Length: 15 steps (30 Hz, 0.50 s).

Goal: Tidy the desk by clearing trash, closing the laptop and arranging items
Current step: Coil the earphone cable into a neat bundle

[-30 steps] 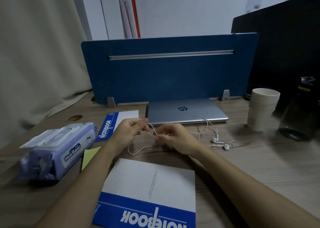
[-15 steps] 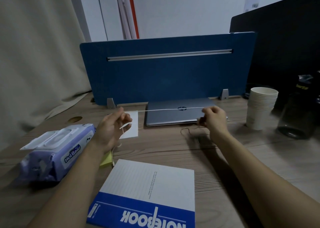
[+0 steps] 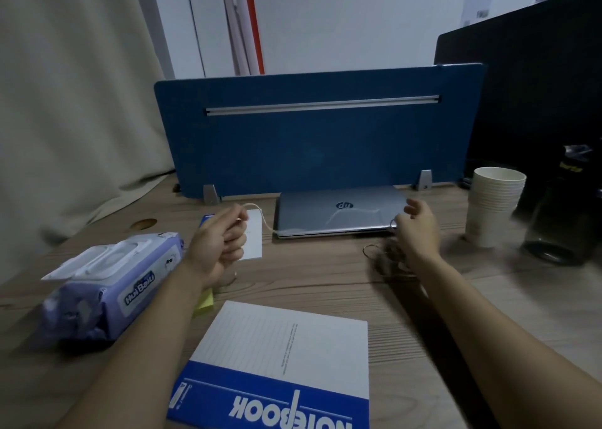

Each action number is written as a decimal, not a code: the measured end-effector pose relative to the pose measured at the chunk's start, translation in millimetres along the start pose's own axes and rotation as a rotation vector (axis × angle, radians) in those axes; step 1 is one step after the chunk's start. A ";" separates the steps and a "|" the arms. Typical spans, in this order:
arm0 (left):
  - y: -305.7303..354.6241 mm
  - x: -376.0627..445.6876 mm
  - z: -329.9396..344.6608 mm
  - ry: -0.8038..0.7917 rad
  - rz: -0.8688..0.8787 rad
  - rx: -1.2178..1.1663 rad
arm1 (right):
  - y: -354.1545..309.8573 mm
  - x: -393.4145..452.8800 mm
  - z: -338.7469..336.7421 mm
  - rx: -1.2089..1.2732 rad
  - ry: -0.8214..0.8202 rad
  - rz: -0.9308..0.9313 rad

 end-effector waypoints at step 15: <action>-19.9 -1.9 45.1 -0.226 -0.086 0.072 | -104.7 -105.6 89.9 -0.063 -0.517 -0.586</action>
Point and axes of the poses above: each hand's wrist, its own x-axis towards the middle knuckle, its own z-axis out of the palm, y = z × x, the point moved 9 cm from there along x, towards the middle knuckle, and after that the axes turned 5 degrees about -z, right-handed, at the moved point
